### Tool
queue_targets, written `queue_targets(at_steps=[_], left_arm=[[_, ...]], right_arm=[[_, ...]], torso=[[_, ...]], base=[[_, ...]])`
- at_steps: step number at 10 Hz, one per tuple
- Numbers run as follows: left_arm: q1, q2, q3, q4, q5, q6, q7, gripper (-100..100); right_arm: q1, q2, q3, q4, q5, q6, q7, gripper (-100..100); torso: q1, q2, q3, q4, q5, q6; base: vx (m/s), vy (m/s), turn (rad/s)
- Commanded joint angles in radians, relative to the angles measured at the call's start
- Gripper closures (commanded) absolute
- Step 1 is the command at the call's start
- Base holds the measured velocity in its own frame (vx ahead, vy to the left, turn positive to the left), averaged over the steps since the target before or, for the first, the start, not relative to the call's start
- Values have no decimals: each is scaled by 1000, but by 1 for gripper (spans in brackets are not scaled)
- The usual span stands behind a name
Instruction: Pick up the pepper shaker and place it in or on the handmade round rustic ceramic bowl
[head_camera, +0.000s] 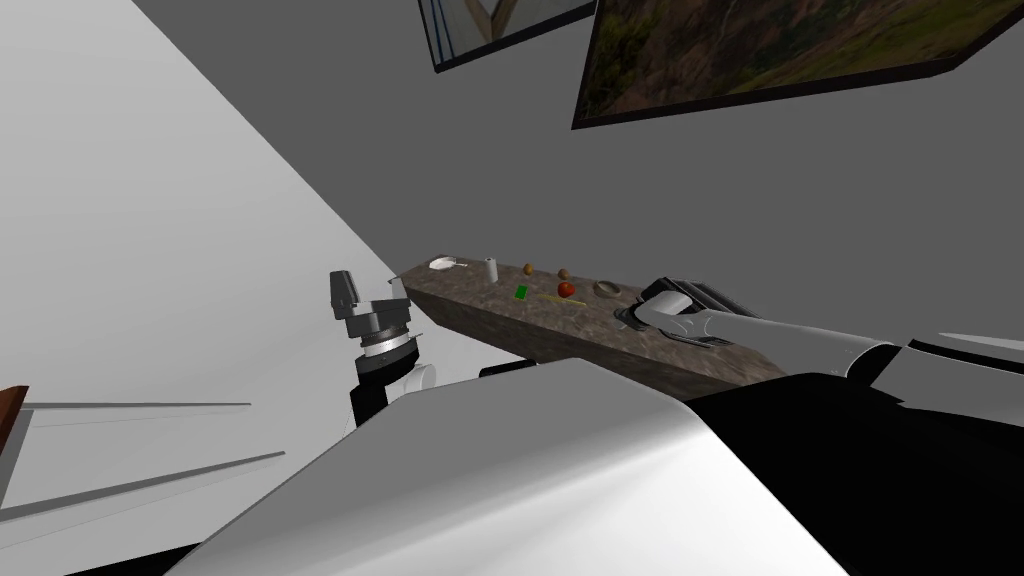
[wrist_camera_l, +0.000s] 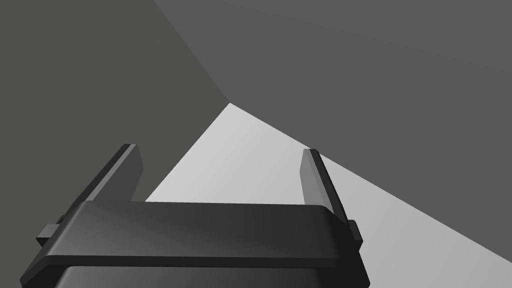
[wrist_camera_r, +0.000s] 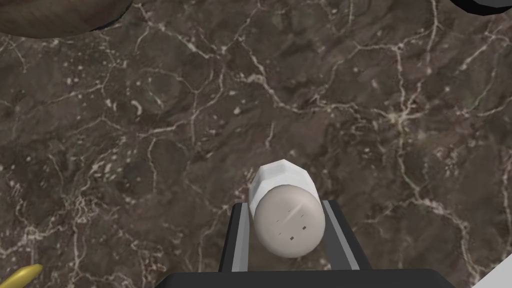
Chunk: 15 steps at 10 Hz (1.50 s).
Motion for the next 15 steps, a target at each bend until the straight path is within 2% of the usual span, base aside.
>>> queue_targets(at_steps=[1,2,3,4,5,6,9,14,15], left_arm=[[0,0,0,0,0,0,0,0],[0,0,0,0,0,0,0,0],[0,0,0,0,0,0,0,0],[0,0,0,0,0,0,0,0],[0,0,0,0,0,0,0,0],[0,0,0,0,0,0,0,0],[0,0,0,0,0,0,0,0],[0,0,0,0,0,0,0,0],[0,0,0,0,0,0,0,0]], right_arm=[[0,0,0,0,0,0,0,100],[0,0,0,0,0,0,0,0],[-12,-29,-14,-25,-30,-30,1,100],[0,-22,-10,-15,-22,-10,1,100],[0,-25,-12,-17,-25,-13,2,0],[-17,-42,-25,-11,-50,-27,15,100],[-62,-93,-65,7,-99,-51,49,100],[-135,-181,-133,36,-176,-86,102,100],[-135,-181,-133,36,-176,-86,102,100]], torso=[[0,0,0,0,0,0],[0,0,0,0,0,0],[0,0,0,0,0,0],[2,2,1,1,1,0],[1,2,1,0,0,0],[1,1,1,0,0,0],[10,11,7,3,3,0],[6,12,8,4,3,0],[7,12,8,4,3,-1]], base=[[0,0,0],[0,0,0],[-32,18,-42],[-19,10,-9],[0,0,0],[-107,75,70],[-160,98,60],[-147,44,35],[-93,29,34]])
